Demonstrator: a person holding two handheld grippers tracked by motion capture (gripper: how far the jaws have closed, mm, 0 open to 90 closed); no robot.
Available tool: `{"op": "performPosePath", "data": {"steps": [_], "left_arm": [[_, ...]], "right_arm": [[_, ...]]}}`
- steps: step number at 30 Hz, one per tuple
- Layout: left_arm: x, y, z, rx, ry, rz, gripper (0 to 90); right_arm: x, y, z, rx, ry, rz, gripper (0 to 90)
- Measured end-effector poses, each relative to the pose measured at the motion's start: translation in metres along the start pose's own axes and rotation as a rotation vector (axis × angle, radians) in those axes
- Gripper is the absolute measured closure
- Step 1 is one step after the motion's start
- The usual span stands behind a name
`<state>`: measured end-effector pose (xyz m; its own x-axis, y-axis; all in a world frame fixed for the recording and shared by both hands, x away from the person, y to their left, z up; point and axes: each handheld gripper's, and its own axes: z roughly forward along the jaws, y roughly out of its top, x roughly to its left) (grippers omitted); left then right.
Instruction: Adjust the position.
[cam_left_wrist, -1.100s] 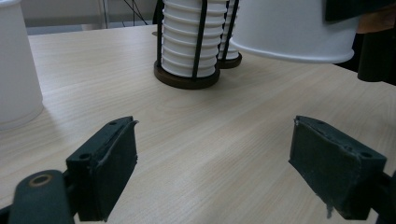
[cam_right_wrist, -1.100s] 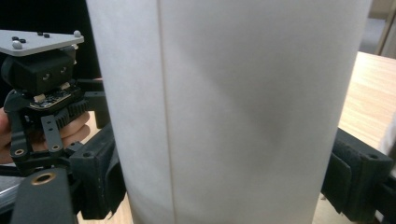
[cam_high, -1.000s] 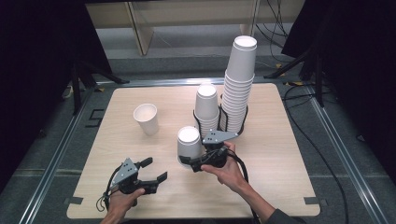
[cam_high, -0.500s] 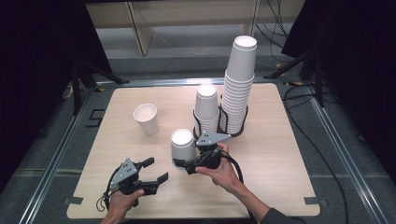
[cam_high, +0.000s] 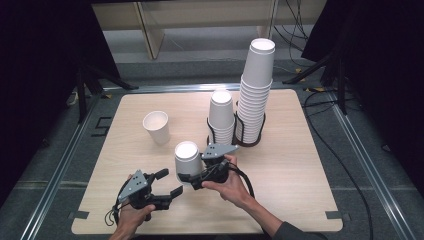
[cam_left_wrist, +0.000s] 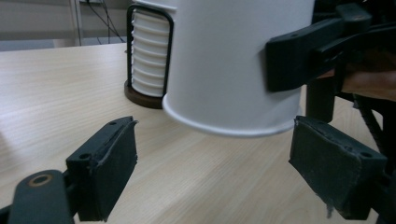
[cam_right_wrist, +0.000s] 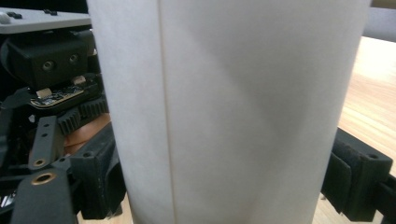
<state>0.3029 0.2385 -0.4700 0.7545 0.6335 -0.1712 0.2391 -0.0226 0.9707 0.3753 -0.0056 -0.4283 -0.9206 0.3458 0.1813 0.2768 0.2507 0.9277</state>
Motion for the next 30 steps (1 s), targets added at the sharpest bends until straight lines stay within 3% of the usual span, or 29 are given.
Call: {"op": "performPosePath", "data": {"steps": [1,10,11,12,18,20,21,22,24,25,26,30], "left_arm": [[-0.001,0.001,-0.002,0.024,0.016,0.008,14.3],[-0.002,0.001,-0.001,0.017,0.022,-0.004,12.9],[-0.002,0.002,-0.001,0.015,0.021,0.001,13.0],[-0.002,0.002,0.000,0.013,0.017,0.002,13.0],[-0.002,0.002,0.001,0.013,0.037,-0.005,7.4],[-0.002,0.002,0.001,0.014,0.040,-0.008,5.1],[-0.002,0.002,0.001,0.011,0.040,-0.006,4.0],[-0.002,0.002,0.002,0.011,0.041,-0.003,3.2],[-0.002,0.002,0.002,0.016,0.044,-0.001,1.5],[-0.003,0.002,0.003,0.017,0.047,-0.003,0.9],[-0.002,0.001,0.003,0.018,0.045,-0.001,0.0],[-0.003,0.000,0.007,0.003,0.030,0.000,0.0]], "right_arm": [[0.001,0.000,0.001,0.008,0.001,-0.005,15.3],[0.010,0.002,0.014,0.004,0.009,-0.021,15.3],[0.012,0.001,0.016,0.004,0.030,0.011,15.4],[0.011,0.003,0.016,0.001,0.006,-0.025,15.4],[0.017,0.004,0.021,0.000,0.021,0.002,15.5],[0.018,0.005,0.024,-0.011,0.016,-0.028,15.5],[0.019,0.004,0.027,-0.033,0.025,-0.028,15.5],[0.021,0.005,0.026,-0.010,0.030,-0.016,15.5],[0.022,0.005,0.028,-0.030,0.041,-0.028,15.5],[0.024,0.005,0.028,-0.013,0.041,-0.014,15.5],[0.025,0.005,0.030,-0.036,0.054,-0.023,15.5],[0.030,0.006,0.032,-0.015,0.061,-0.020,15.5]]}}
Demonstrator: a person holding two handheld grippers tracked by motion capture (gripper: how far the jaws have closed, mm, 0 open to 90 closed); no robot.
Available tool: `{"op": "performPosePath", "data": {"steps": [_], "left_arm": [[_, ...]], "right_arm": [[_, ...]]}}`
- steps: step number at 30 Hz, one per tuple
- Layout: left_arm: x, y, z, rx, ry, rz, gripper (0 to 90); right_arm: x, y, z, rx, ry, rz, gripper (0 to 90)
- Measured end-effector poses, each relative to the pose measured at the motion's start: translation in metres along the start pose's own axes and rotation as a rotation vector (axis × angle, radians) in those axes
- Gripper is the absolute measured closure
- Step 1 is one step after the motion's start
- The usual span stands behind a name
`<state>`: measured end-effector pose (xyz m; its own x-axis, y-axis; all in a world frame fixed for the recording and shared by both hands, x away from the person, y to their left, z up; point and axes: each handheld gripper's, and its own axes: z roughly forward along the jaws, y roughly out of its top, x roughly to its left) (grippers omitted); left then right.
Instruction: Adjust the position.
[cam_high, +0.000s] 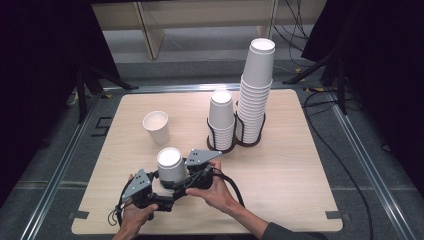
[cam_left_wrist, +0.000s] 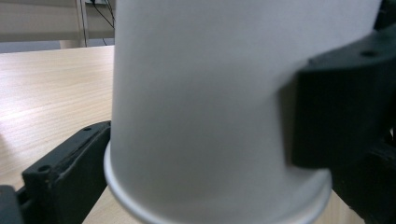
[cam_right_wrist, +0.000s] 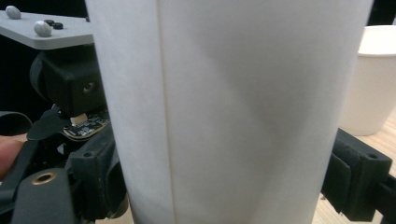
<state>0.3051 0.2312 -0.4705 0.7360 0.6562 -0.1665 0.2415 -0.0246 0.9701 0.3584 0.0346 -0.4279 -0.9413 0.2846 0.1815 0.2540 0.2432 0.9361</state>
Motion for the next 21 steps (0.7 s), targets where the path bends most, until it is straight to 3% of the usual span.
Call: {"op": "performPosePath", "data": {"steps": [1,4,7,11,15,21], "left_arm": [[0.0000,-0.0002,0.0002,-0.002,-0.002,0.001,0.0],[-0.0006,0.0004,-0.0015,0.017,0.013,0.008,0.0],[-0.0011,-0.0003,0.0004,-0.011,0.003,0.011,0.0],[-0.0024,-0.0001,-0.0003,0.009,0.023,0.020,0.0],[-0.0024,-0.0006,0.0005,-0.016,0.015,0.028,1.0],[-0.0039,0.0018,-0.0022,0.012,0.029,0.048,4.4]], "right_arm": [[0.0003,-0.0003,0.0018,-0.011,0.017,0.000,15.4],[0.0001,-0.0002,0.0010,-0.006,-0.003,-0.011,15.5],[0.0003,-0.0001,0.0002,0.009,-0.001,0.002,15.5],[0.0001,-0.0013,0.0024,-0.001,0.002,-0.010,15.4],[0.0010,-0.0013,0.0015,0.012,0.001,-0.004,14.9],[0.0025,0.0012,-0.0002,0.030,-0.010,-0.013,12.6]]}}
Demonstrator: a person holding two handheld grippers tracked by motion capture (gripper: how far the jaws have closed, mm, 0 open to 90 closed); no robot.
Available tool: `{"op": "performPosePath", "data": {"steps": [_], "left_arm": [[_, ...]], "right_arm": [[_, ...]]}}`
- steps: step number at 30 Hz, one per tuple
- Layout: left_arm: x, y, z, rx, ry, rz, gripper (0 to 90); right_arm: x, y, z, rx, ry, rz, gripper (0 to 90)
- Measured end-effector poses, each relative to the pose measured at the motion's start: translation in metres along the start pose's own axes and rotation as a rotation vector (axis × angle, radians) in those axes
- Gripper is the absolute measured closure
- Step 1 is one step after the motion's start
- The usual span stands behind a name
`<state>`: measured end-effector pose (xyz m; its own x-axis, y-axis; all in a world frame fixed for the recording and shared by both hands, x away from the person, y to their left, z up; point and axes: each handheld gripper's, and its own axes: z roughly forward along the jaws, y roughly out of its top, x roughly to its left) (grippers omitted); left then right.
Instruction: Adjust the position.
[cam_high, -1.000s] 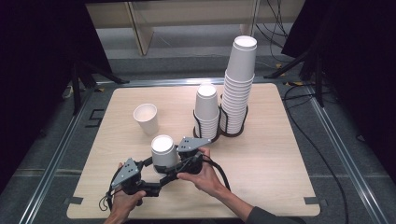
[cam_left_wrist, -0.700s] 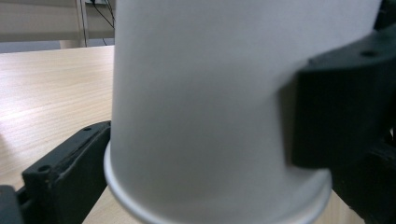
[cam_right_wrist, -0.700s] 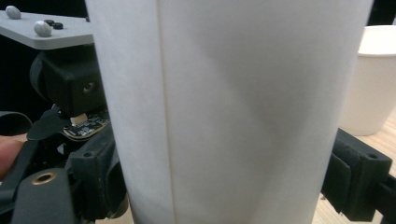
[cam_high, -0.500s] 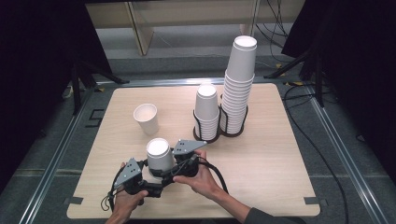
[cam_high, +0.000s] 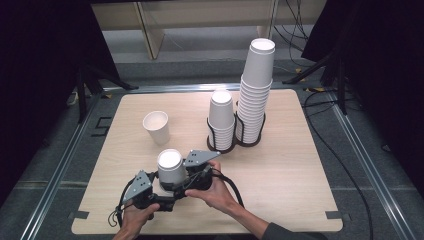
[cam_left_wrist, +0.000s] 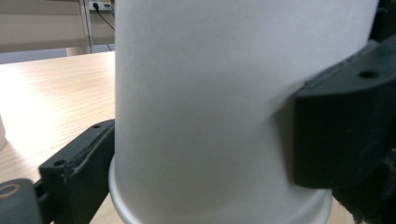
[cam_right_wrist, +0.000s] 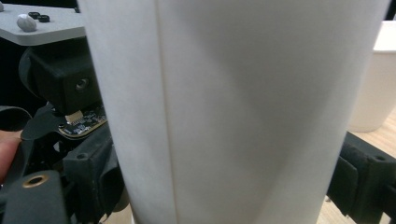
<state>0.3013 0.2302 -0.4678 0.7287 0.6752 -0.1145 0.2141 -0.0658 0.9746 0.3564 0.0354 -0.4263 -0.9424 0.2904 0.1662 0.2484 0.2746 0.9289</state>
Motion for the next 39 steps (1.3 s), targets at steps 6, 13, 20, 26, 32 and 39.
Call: {"op": "performPosePath", "data": {"steps": [6,13,20,26,32,39], "left_arm": [[0.001,-0.001,0.001,0.037,0.004,0.025,5.6],[-0.002,0.000,0.003,0.071,0.011,0.095,6.6],[-0.004,0.001,0.002,0.139,0.023,0.184,7.2],[-0.009,0.003,0.002,0.219,0.020,0.252,7.6],[-0.010,0.002,0.002,0.261,0.005,0.276,7.9],[-0.016,0.002,0.001,0.301,-0.013,0.324,8.0]], "right_arm": [[0.000,0.009,-0.008,0.014,-0.013,-0.011,13.1],[-0.006,0.026,-0.025,0.019,0.009,-0.036,15.7],[-0.011,0.035,-0.041,0.057,0.038,-0.036,15.9],[-0.012,0.034,-0.046,0.130,0.069,-0.055,16.0],[-0.011,0.032,-0.043,0.181,0.085,-0.077,16.6],[-0.009,0.026,-0.039,0.255,0.120,-0.029,21.1]]}}
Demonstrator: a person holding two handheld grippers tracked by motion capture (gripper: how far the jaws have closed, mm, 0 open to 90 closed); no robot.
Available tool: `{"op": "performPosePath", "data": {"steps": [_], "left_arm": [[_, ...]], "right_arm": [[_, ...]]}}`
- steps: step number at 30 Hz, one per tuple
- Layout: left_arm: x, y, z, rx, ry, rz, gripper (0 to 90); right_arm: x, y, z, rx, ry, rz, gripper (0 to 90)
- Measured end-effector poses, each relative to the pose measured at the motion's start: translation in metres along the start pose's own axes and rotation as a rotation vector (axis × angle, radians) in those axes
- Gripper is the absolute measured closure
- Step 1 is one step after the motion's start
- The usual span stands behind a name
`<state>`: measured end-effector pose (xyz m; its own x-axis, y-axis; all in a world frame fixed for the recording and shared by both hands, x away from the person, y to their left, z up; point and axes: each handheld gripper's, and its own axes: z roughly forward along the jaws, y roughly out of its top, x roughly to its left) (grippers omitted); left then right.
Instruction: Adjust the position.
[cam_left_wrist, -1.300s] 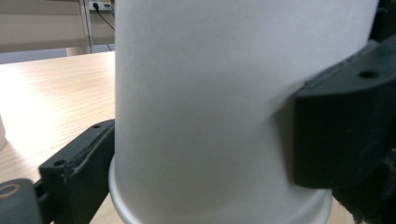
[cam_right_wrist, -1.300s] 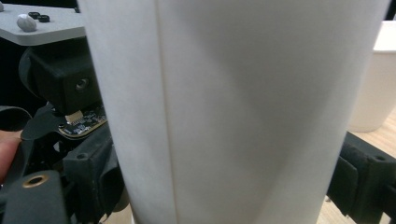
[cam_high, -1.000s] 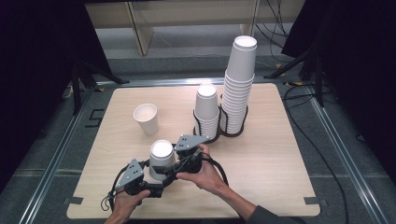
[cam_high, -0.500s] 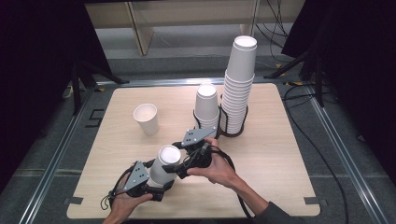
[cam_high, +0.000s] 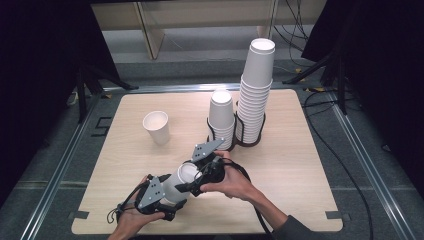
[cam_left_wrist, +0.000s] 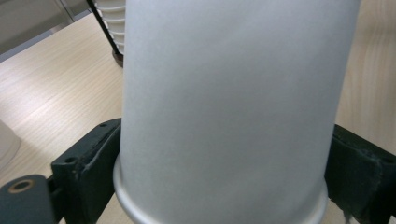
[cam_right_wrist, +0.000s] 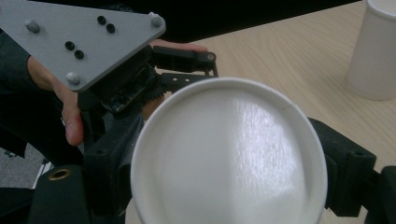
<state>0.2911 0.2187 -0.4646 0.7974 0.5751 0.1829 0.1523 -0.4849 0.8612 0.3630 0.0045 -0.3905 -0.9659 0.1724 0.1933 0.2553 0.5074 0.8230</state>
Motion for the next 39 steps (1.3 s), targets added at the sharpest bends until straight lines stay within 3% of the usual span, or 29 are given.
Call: {"op": "performPosePath", "data": {"steps": [1,5,10,12,13,14,15,23,24,27,32,34,37,39], "left_arm": [[0.000,0.001,-0.001,0.017,-0.007,0.014,7.9],[0.000,0.000,0.000,-0.020,-0.014,0.004,7.5],[0.003,-0.002,-0.001,-0.095,-0.012,-0.010,3.4],[0.004,-0.003,-0.002,-0.138,-0.014,-0.039,2.4],[0.004,-0.003,-0.002,-0.163,-0.007,-0.053,2.1],[0.006,-0.002,-0.004,-0.162,-0.002,-0.049,2.4],[0.006,-0.002,-0.004,-0.194,-0.005,-0.068,2.3],[0.004,0.001,-0.007,-0.280,0.006,-0.072,0.0],[0.005,0.001,-0.009,-0.269,0.009,-0.062,0.0],[0.005,0.001,-0.009,-0.278,0.008,-0.071,0.4],[0.005,0.002,-0.010,-0.279,-0.002,-0.061,2.9],[0.006,0.002,-0.010,-0.296,-0.012,-0.076,3.8],[0.008,0.003,-0.012,-0.285,-0.008,-0.060,6.4],[0.008,0.004,-0.013,-0.265,-0.006,-0.064,8.1]], "right_arm": [[-0.002,0.000,0.001,-0.005,0.005,-0.041,21.5],[-0.001,0.000,0.001,0.004,0.014,-0.037,22.2],[-0.005,0.001,-0.004,-0.045,0.022,0.001,23.2],[-0.006,0.001,-0.007,-0.069,0.028,0.021,23.3],[-0.005,0.001,-0.009,-0.068,0.029,0.063,23.4],[-0.008,0.001,-0.010,-0.091,0.033,0.043,23.4],[-0.008,0.001,-0.011,-0.105,0.032,0.052,23.4],[-0.008,0.002,-0.016,-0.157,0.069,0.126,23.6],[-0.009,0.002,-0.015,-0.172,0.070,0.116,23.7],[-0.010,0.002,-0.017,-0.185,0.094,0.156,23.6],[-0.011,0.001,-0.013,-0.207,0.102,0.145,23.7],[-0.011,0.000,-0.015,-0.204,0.109,0.167,23.7],[-0.014,-0.001,-0.015,-0.217,0.114,0.177,23.4],[-0.014,-0.001,-0.015,-0.209,0.126,0.210,22.9]]}}
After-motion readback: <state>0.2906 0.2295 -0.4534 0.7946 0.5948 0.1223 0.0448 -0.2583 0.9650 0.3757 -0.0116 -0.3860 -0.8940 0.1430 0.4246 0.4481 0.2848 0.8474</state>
